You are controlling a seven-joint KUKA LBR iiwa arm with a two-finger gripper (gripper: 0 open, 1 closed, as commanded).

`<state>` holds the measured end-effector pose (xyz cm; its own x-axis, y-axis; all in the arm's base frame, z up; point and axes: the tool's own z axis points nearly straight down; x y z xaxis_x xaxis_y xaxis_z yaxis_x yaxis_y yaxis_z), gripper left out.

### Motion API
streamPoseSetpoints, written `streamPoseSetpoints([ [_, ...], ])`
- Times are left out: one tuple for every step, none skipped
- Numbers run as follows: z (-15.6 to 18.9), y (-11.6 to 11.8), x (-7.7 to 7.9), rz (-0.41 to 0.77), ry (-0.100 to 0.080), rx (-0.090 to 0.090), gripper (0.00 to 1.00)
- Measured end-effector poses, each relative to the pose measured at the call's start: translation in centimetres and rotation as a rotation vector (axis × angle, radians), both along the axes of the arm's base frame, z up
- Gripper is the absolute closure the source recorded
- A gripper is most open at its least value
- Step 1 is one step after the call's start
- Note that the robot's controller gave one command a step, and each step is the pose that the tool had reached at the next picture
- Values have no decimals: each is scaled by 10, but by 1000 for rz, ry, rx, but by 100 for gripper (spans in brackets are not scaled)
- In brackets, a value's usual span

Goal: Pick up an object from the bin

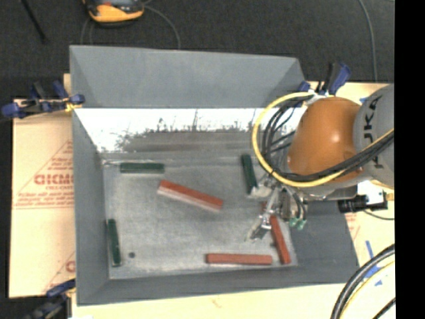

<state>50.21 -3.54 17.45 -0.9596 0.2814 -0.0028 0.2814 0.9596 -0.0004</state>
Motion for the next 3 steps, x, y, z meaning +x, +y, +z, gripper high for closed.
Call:
streamPoseSetpoints([
  [0, 0, 0, 0, 0, 0, 0],
  [-38, -3, -11, 45, -8, -1, 0],
  [-72, 6, -22, 277, 6, 0, 0],
])
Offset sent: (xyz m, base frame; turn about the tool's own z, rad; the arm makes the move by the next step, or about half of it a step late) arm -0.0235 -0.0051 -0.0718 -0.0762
